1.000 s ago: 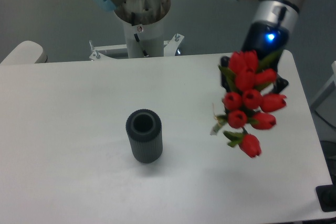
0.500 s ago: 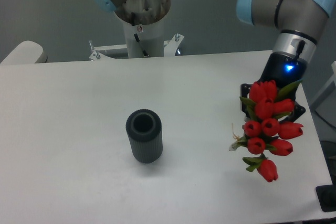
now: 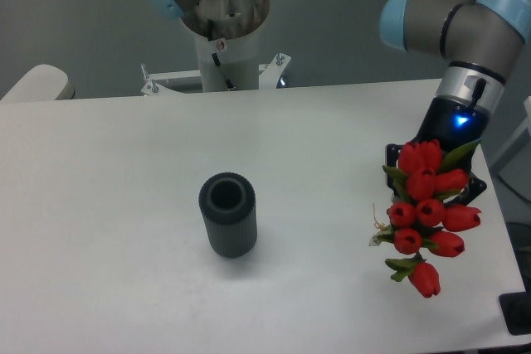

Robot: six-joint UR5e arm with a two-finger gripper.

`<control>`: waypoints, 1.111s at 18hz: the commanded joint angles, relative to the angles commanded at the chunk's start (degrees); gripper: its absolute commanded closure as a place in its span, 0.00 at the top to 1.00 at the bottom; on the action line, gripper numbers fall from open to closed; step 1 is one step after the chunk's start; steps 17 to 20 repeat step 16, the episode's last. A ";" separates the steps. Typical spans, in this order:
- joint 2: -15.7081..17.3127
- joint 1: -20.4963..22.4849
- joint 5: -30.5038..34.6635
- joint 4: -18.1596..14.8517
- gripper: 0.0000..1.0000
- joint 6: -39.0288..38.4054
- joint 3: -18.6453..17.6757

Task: Pick up the flowers from the vase
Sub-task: 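Carry the tulip bouquet away from the vase and hold it aloft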

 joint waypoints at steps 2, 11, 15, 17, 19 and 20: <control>-0.09 0.00 -0.09 0.09 0.40 0.09 0.09; -0.35 0.44 -0.17 0.00 0.40 0.97 0.44; -1.05 0.70 -0.53 0.09 0.40 1.58 0.52; -1.32 0.70 -0.61 0.09 0.40 2.19 0.53; -1.32 0.70 -0.61 0.09 0.40 2.19 0.53; -1.32 0.70 -0.61 0.09 0.40 2.19 0.53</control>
